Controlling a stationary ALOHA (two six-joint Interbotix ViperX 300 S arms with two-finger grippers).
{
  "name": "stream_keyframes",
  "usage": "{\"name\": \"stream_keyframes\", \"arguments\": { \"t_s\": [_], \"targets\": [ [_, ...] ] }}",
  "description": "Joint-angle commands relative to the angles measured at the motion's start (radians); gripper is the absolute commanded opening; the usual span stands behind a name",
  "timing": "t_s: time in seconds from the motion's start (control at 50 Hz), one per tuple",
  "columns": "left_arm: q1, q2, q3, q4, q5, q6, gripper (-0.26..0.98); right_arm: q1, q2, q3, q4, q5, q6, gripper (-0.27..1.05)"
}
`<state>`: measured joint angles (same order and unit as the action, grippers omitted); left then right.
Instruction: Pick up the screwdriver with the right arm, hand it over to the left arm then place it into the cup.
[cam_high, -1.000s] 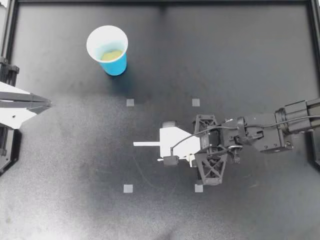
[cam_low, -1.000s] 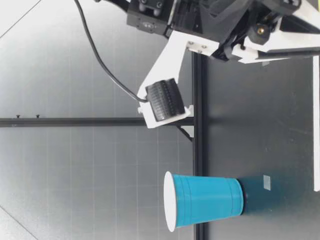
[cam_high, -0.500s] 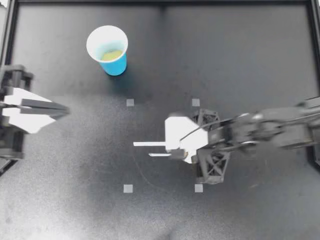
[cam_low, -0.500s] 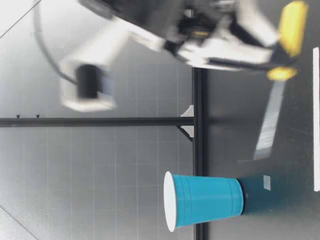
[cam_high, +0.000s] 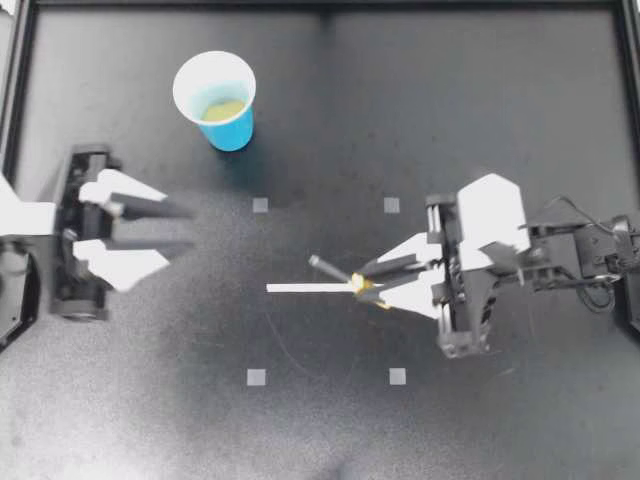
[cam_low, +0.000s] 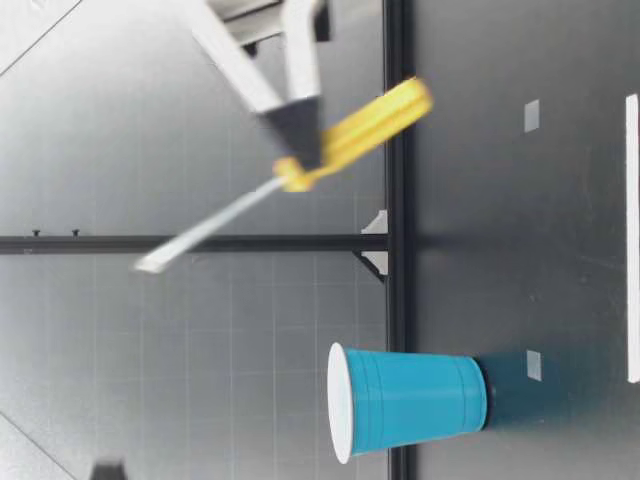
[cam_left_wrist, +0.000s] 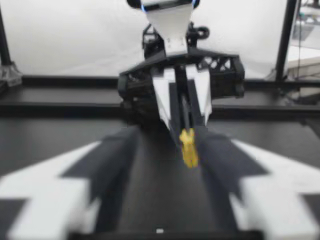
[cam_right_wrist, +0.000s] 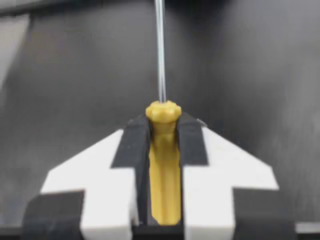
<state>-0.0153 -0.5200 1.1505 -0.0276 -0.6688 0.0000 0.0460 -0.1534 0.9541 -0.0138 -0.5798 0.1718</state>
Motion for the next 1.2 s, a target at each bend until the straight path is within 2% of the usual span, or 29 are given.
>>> {"name": "stream_keyframes", "arguments": {
  "t_s": [0.0, 0.06, 0.34, 0.58, 0.88, 1.04, 1.18],
  "targets": [
    [0.000, 0.043, -0.055, -0.002, -0.011, -0.002, 0.66, -0.021, -0.002, -0.008, 0.003, -0.097, -0.005, 0.06],
    [0.000, 0.074, -0.075, -0.002, -0.020, -0.002, 0.70, -0.034, 0.011, -0.015, 0.003, -0.143, -0.012, 0.06],
    [0.000, 0.179, -0.143, -0.003, -0.133, 0.005, 0.70, -0.043, 0.095, -0.135, 0.003, -0.190, -0.071, 0.06],
    [0.000, 0.221, -0.158, -0.003, -0.212, 0.005, 0.70, -0.043, 0.147, -0.204, 0.003, -0.184, -0.072, 0.06],
    [0.000, 0.264, -0.189, -0.002, -0.224, -0.002, 0.69, -0.044, 0.169, -0.241, 0.003, -0.172, -0.074, 0.06],
    [0.000, 0.264, -0.187, -0.002, -0.239, -0.005, 0.56, -0.049, 0.169, -0.241, 0.003, -0.172, -0.072, 0.06],
    [0.000, 0.265, -0.186, 0.000, -0.244, -0.008, 0.31, -0.052, 0.167, -0.242, 0.003, -0.172, -0.072, 0.06]
  ]
}}
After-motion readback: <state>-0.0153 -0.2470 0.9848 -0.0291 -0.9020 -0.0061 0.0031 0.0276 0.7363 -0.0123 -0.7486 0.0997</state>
